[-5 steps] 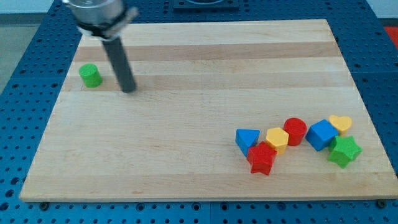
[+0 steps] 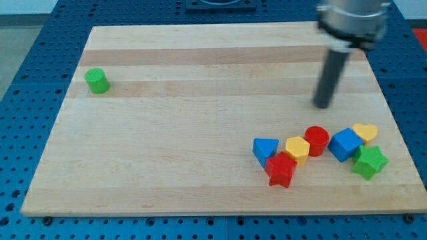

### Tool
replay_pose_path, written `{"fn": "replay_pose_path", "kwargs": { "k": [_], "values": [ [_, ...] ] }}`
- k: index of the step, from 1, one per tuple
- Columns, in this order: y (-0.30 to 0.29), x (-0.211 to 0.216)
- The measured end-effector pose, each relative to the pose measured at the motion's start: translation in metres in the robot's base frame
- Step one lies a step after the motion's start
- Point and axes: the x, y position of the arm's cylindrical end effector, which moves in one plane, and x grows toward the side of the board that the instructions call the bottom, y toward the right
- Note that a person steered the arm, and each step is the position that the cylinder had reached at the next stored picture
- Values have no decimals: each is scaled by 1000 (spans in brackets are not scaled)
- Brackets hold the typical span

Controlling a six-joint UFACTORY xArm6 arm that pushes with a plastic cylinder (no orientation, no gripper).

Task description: Place the blue cube above the red circle

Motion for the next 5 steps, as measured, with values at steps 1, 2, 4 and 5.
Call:
{"fn": "replay_pose_path", "kwargs": {
  "k": [1, 2, 4, 5],
  "values": [
    [103, 21],
    [123, 41],
    [89, 115],
    [31, 159]
  ]
}}
